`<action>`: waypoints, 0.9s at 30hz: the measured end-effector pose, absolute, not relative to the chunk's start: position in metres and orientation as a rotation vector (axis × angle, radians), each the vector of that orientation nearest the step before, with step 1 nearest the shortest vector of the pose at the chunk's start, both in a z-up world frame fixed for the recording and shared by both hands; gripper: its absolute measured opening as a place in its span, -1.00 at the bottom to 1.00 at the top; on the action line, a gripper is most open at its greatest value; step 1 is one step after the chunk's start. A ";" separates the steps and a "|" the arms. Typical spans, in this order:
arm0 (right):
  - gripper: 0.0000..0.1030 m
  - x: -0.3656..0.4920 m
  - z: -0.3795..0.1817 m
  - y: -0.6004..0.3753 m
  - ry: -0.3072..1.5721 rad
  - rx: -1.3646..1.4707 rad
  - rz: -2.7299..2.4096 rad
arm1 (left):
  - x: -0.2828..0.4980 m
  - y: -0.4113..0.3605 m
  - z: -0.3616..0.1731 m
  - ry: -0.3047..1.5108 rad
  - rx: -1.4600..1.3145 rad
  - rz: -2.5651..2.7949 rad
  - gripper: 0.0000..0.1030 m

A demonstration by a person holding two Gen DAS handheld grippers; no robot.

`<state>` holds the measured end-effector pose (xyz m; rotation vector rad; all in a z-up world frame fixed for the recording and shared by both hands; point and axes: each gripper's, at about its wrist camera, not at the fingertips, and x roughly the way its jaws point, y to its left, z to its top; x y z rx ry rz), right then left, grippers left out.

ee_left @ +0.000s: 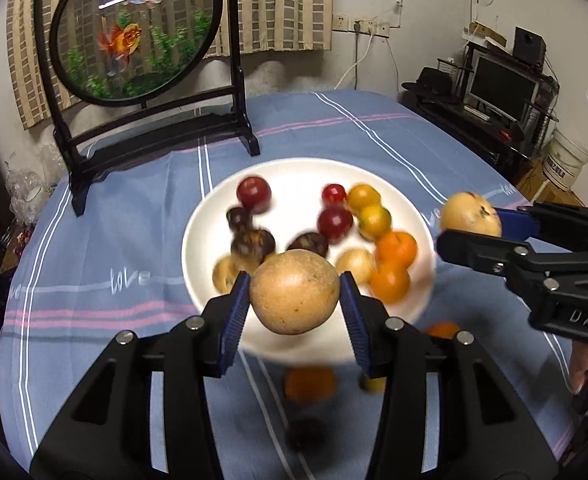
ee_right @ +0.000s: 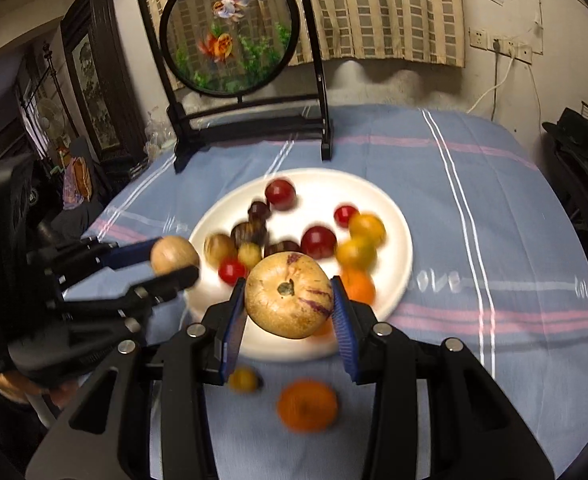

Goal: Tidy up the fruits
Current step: 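Carry the beige fruits onto the white plate and release both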

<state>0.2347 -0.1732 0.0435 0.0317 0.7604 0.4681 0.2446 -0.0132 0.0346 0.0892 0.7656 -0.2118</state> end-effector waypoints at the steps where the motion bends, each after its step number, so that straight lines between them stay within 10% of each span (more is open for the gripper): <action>1: -0.20 0.244 0.043 -0.171 0.767 0.044 0.464 | 0.254 -0.012 0.034 0.770 0.080 -0.206 -0.10; 21: -0.12 0.342 -0.006 -0.131 0.939 0.157 0.434 | 0.337 0.000 -0.002 0.870 0.069 -0.128 -0.08; 24: 0.02 0.334 -0.003 -0.139 0.932 0.183 0.436 | 0.330 -0.002 0.006 0.824 0.100 -0.092 0.51; 27: 0.11 0.320 0.005 -0.151 0.900 0.193 0.437 | 0.316 -0.004 0.017 0.772 0.126 -0.083 0.58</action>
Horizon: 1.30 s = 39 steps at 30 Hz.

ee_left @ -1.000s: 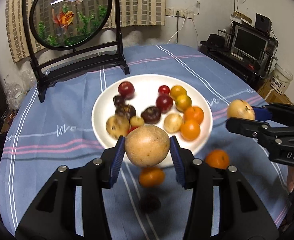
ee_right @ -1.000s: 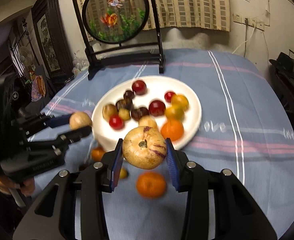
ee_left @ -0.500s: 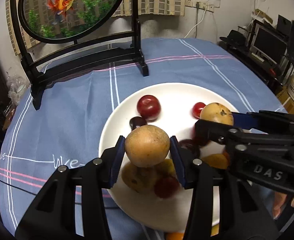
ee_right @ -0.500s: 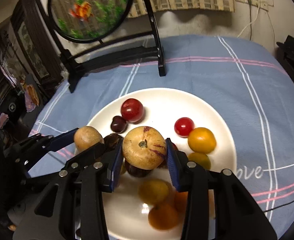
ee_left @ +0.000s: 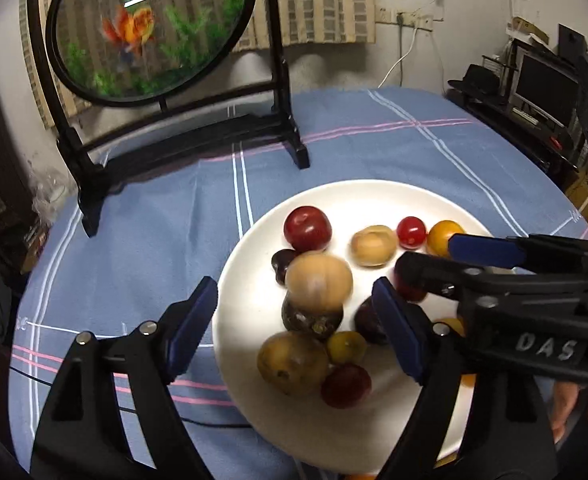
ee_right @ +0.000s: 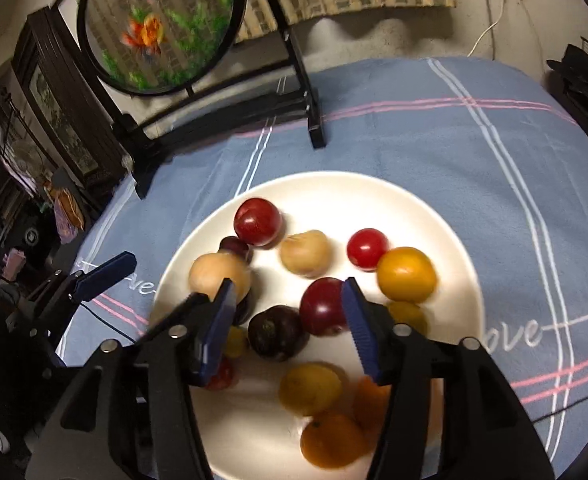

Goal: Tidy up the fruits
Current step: 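Carry the beige fruits onto the white plate and release both, then grasp the dark plum with the left gripper while the right gripper grasps the mandarin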

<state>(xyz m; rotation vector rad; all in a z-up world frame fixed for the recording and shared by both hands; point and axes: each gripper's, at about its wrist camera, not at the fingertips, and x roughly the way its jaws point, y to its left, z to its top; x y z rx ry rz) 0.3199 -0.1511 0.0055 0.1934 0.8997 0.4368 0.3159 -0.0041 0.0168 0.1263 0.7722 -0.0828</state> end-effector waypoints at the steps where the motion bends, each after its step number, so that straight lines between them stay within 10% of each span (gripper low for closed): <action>1: 0.11 0.311 0.009 -0.157 0.887 0.195 0.439 | 0.311 -0.005 0.018 0.769 0.128 -0.090 0.58; 39: 0.29 0.144 -0.045 -0.211 0.936 0.169 0.396 | 0.150 0.003 -0.037 0.859 0.104 -0.118 0.76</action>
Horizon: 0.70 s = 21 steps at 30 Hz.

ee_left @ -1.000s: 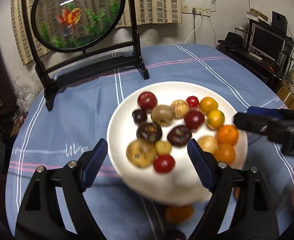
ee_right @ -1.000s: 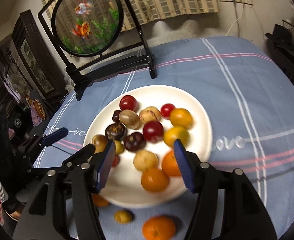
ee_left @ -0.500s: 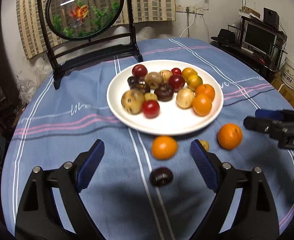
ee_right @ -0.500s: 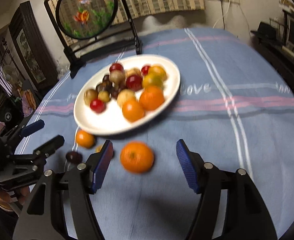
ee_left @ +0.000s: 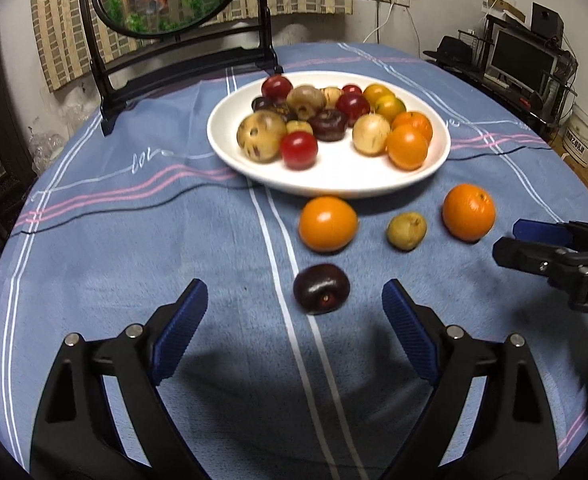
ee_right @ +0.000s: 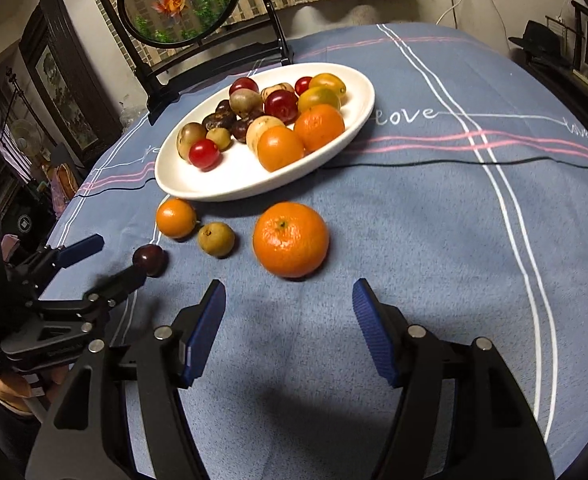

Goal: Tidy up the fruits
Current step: 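Grasp the dark plum with the left gripper while the right gripper grasps the mandarin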

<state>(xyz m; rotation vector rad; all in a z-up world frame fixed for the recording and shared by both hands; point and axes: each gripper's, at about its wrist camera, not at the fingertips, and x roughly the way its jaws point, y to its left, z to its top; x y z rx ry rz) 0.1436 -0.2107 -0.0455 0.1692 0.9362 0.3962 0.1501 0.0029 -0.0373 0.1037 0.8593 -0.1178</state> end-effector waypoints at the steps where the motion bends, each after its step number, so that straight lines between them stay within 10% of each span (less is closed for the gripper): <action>1: 0.29 0.144 -0.046 -0.210 0.936 0.169 0.398 | 0.151 0.003 -0.039 0.867 0.101 -0.118 0.76; 9: 0.29 0.142 -0.047 -0.207 0.941 0.163 0.419 | 0.163 -0.001 -0.048 0.899 0.100 -0.131 0.64; 13: 0.29 0.142 -0.046 -0.207 0.939 0.160 0.420 | 0.168 -0.003 -0.054 0.937 0.109 -0.133 -0.08; 21: 0.29 0.141 -0.042 -0.198 0.925 0.064 0.378 | 0.165 -0.004 -0.052 0.927 0.094 -0.160 -0.37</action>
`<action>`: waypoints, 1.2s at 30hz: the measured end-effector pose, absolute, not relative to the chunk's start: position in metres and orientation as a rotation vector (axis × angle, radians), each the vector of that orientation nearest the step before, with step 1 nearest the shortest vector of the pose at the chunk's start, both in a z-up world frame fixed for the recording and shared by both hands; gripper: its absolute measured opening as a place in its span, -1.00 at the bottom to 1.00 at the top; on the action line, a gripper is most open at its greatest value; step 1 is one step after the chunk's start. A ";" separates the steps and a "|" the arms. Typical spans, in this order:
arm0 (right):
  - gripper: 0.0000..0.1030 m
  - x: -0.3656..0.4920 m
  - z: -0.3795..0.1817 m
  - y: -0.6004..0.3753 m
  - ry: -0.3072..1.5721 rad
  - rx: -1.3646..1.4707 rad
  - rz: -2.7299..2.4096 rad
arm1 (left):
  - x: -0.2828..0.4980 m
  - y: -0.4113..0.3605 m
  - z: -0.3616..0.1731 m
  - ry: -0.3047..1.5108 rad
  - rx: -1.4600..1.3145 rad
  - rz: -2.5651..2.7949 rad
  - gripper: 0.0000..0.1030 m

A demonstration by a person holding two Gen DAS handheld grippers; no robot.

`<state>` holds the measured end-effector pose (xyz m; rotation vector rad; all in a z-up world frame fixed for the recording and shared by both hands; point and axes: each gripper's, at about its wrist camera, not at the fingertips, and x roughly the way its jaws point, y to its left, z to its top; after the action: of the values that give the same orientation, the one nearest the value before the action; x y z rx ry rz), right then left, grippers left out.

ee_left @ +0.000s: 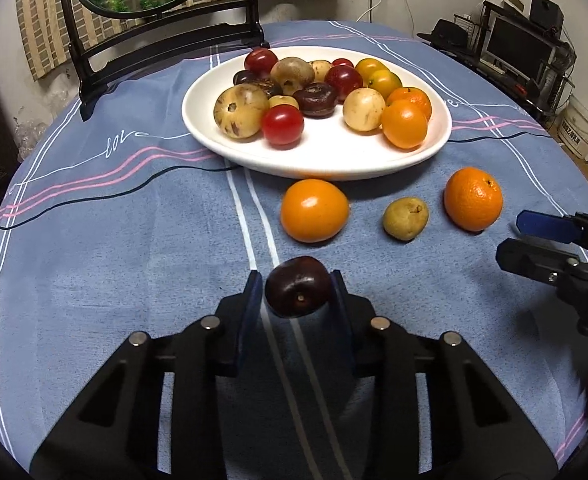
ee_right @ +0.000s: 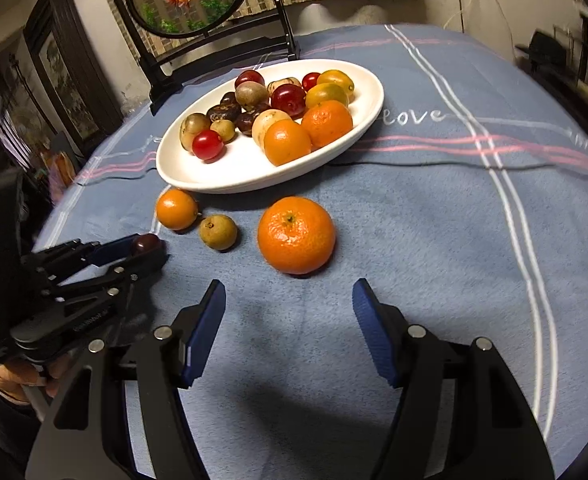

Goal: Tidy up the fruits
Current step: 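Grasp the dark plum with the left gripper while the right gripper grasps the mandarin, then lift the plum and mandarin and move them toward the white plate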

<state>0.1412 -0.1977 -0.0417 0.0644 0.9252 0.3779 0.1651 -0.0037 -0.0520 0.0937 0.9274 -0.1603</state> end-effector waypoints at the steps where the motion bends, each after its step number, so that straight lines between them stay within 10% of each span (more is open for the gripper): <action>1: 0.29 0.141 -0.040 -0.195 0.919 0.034 0.368 | 0.165 -0.004 -0.052 0.926 0.091 -0.162 -0.37; 36: -0.10 0.158 -0.048 -0.190 0.946 -0.030 0.315 | 0.158 0.002 -0.047 0.916 0.040 -0.161 -0.38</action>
<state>0.1578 -0.1896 -0.0483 -0.0300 0.9463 0.3147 0.1576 0.0022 -0.0469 0.0401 0.9165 -0.1607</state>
